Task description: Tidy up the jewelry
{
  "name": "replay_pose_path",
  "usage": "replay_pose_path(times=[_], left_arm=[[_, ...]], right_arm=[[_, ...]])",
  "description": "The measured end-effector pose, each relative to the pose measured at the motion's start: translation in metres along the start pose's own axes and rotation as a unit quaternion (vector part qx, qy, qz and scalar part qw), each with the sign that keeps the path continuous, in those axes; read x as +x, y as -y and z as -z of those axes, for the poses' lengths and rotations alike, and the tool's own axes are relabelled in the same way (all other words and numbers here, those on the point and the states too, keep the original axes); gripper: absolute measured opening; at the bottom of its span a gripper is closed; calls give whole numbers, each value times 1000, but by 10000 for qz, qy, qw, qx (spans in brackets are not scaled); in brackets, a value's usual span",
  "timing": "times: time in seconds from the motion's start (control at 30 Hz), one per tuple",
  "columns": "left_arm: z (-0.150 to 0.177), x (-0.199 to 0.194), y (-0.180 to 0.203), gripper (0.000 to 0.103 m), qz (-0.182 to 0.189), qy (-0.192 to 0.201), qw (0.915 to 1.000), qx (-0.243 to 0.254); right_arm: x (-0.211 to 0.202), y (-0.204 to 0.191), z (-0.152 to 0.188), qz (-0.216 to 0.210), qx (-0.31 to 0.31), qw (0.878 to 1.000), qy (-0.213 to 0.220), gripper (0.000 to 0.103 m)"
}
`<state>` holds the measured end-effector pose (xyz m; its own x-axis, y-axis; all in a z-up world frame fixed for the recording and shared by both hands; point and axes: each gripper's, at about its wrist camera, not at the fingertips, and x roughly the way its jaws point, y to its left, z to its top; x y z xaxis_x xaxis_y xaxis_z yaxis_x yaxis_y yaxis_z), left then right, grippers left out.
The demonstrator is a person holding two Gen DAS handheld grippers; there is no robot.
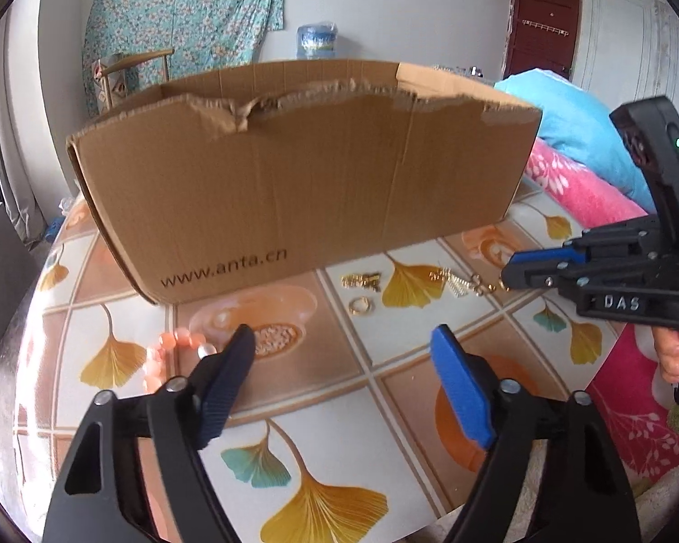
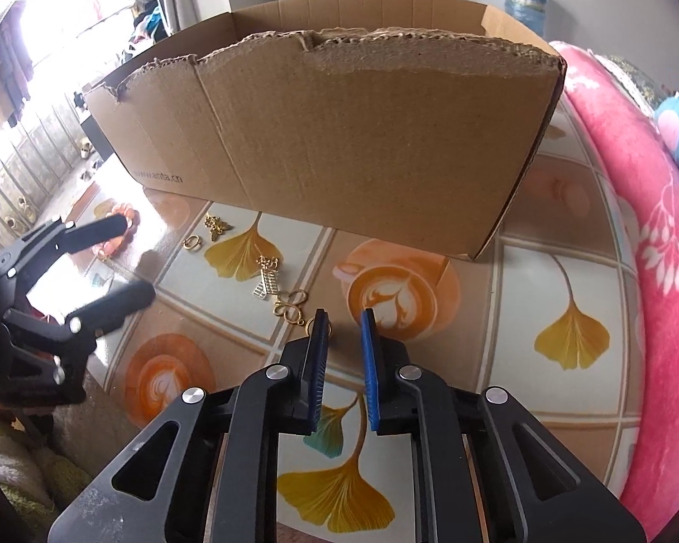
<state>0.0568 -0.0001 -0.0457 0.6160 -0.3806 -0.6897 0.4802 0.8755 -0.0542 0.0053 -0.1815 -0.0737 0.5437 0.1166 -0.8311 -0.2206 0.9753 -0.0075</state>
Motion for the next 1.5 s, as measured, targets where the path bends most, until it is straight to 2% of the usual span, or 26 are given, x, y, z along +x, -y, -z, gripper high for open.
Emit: replay_pose_path(times=[0.07,0.17,0.23,0.6,0.77,1.03,1.5], left_arm=[[-4,0,1,61,90,31,10000,9],[-6,-2,2,50,230,32,9997,58],[-8,-2,2,47,256,-14,9996,133],[-19,28,1,46,406,-435,9975,377],[-24,40,2,30,338,-583,9964,523],[-28,41,4,16,322,-783,9931,814],[-29,43,9,11,291,-796,9919,947]], right_arm=[[0,-2,0,23,-46,10000,-24,13],[3,-5,-2,23,-70,10000,-62,13],[3,-4,-3,-1,-82,9999,-96,13],[3,8,-9,-188,-122,9996,-181,13],[2,12,-9,-253,-59,9995,-180,12],[0,14,-6,-250,-53,9995,-158,12],[-2,21,-5,-295,116,9993,-192,13]])
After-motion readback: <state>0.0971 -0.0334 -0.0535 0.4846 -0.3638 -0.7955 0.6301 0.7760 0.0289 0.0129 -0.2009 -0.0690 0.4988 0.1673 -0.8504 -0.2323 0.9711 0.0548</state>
